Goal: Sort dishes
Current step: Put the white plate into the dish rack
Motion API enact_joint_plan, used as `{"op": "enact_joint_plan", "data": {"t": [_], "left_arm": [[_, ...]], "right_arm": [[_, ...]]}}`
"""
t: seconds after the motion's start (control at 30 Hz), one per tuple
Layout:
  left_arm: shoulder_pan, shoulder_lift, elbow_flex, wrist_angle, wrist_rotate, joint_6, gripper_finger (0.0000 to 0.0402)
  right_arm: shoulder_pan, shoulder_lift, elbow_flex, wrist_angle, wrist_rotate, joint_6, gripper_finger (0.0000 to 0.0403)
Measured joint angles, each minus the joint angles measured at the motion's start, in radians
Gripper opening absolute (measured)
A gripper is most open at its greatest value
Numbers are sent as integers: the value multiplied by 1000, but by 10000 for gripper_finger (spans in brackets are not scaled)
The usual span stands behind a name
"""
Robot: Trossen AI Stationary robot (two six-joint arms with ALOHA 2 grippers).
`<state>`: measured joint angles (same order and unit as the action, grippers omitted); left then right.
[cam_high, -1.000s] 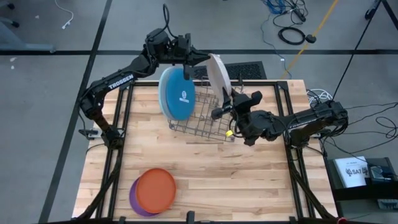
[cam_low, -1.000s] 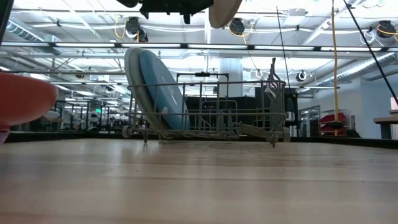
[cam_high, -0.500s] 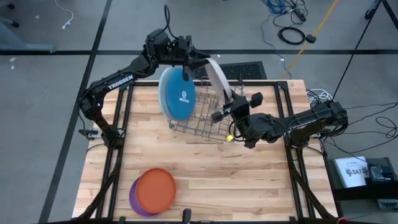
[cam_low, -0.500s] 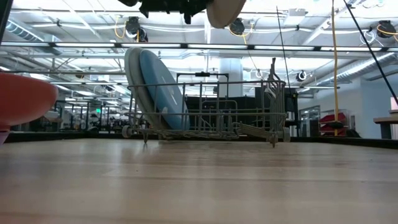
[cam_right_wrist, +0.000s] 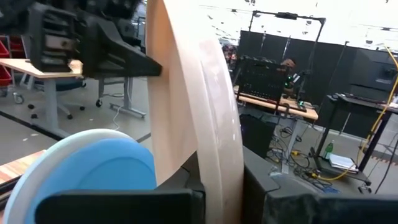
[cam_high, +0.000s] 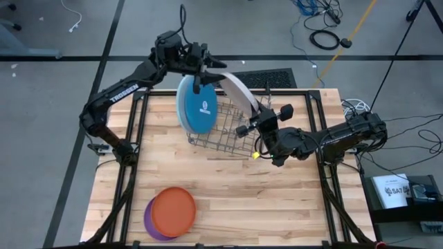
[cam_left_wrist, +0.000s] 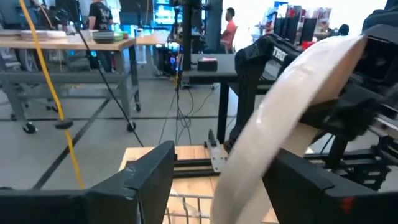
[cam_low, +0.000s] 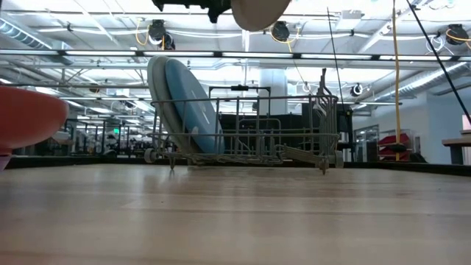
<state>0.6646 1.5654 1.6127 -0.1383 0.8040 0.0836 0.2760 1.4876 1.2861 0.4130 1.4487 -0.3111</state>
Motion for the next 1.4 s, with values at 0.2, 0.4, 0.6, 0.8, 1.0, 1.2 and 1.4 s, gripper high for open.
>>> {"op": "enact_joint_plan", "data": {"t": [0.2,0.4,0.6,0.8,1.0,1.2,1.4], "left_arm": [[-7,-34,1,-10,2,2,230],[-27,-50,1,-113,23,13,230],[-16,-141,1,-374,-133,149,230],[-17,-230,1,-558,-454,99,230],[-36,-283,-35,-787,-754,28,230],[-68,-411,-290,-727,-754,-67,230],[-72,-593,-585,-472,-784,-246,230]], "right_arm": [[-7,0,0,2,1,9,38],[-8,0,0,-1,17,1,37],[-9,0,0,-20,70,-18,37],[-8,0,0,-164,65,123,37],[-8,0,0,-432,7,434,37],[-27,9,-19,-689,-46,752,37],[-45,14,-39,-693,-120,818,37]]}}
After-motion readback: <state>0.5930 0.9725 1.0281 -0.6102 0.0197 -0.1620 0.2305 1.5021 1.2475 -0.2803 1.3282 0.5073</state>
